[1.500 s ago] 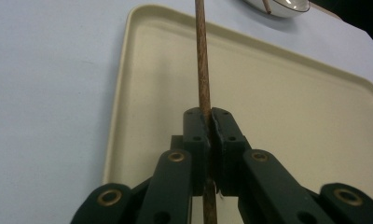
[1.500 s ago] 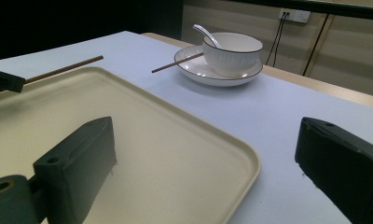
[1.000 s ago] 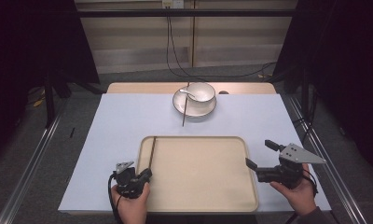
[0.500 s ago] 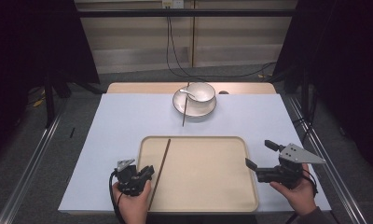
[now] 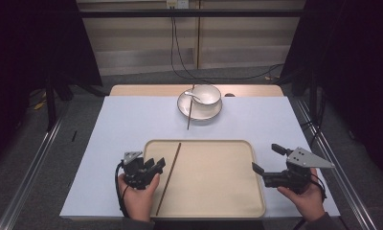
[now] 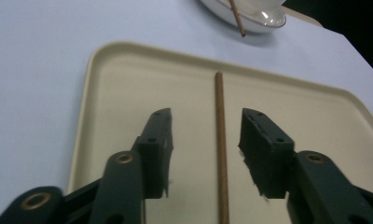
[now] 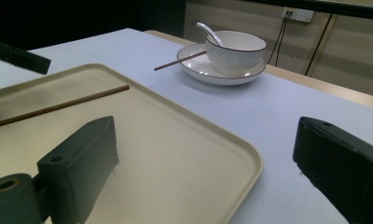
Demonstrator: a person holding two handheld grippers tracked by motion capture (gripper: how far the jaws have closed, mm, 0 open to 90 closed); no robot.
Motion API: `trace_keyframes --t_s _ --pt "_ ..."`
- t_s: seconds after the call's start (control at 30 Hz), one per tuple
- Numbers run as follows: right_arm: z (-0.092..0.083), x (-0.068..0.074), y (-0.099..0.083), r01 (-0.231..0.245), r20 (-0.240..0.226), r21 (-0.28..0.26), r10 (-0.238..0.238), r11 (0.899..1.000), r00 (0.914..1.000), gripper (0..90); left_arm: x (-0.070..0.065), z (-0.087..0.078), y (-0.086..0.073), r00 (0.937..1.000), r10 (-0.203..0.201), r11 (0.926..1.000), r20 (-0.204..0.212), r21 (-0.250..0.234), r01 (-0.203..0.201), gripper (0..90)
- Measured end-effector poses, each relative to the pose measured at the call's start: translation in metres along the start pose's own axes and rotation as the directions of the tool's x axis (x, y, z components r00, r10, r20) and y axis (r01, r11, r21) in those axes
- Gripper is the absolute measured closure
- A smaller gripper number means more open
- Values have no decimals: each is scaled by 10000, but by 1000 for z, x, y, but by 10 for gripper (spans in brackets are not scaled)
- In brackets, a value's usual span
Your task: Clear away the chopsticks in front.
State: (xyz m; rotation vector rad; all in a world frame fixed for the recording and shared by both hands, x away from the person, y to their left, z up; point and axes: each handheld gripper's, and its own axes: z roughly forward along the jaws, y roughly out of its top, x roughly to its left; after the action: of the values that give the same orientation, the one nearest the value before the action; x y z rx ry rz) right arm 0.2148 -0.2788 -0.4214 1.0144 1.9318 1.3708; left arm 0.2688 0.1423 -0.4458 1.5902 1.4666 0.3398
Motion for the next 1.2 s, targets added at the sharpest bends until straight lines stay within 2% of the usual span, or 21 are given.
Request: trace_keyframes --t_s 0.17,0.27,0.33,0.37,0.47,0.53,0.6,0.67,0.73,0.83,0.93,1.0,1.13,1.2 --pt "-1 -1 0 -19 72 21 19 10000 10000 61 -2 10 21 9982 530 9973 293 -522 -515 353" --pt "-1 -1 0 -1 47 2 1 10000 10000 61 -1 19 30 9962 672 9960 560 -620 -637 313" --pt "-1 -1 0 -29 34 -23 30 10000 10000 61 -1 25 37 9926 1108 9913 491 -774 -1068 287" --pt "-1 -1 0 -32 35 -18 32 10000 10000 61 -1 28 40 9914 1200 9900 527 -805 -1156 265" --pt "-1 -1 0 -33 34 -17 34 10000 10000 61 1 37 48 9894 1231 9892 774 -902 -1160 238" --pt "-1 -1 0 -29 25 -13 29 10000 10000 61 1 42 54 9886 1290 9882 773 -932 -1216 219" --pt "-1 -1 0 -28 28 -18 28 10000 10000 61 2 48 60 9853 1488 9838 842 -1134 -1389 200" --pt "-1 -1 0 -27 45 -10 27 10000 10000 60 3 54 66 9850 1554 9832 750 -1079 -1470 190" --pt "-1 -1 0 -49 46 -7 49 10000 10000 60 3 61 71 9817 1643 9818 959 -1122 -1533 160" --pt "-1 -2 0 -29 10 -50 29 10000 10000 60 1 72 79 9796 1712 9813 1056 -1070 -1600 121" --pt "-1 -2 0 -36 0 -75 36 10000 10000 59 -2 82 86 9749 2035 9749 902 -1110 -1932 95" --pt "-2 -2 0 -46 11 -97 46 9999 10000 57 -4 89 91 9686 2310 9685 913 -1165 -2200 92" --pt "-2 -2 0 -65 -28 -113 65 9999 10000 52 -7 102 98 9658 2436 9661 888 -1095 -2336 85" --pt "-2 -2 0 -68 -71 -166 67 9998 10000 49 -10 109 101 9615 2593 9629 914 -1023 -2499 85"
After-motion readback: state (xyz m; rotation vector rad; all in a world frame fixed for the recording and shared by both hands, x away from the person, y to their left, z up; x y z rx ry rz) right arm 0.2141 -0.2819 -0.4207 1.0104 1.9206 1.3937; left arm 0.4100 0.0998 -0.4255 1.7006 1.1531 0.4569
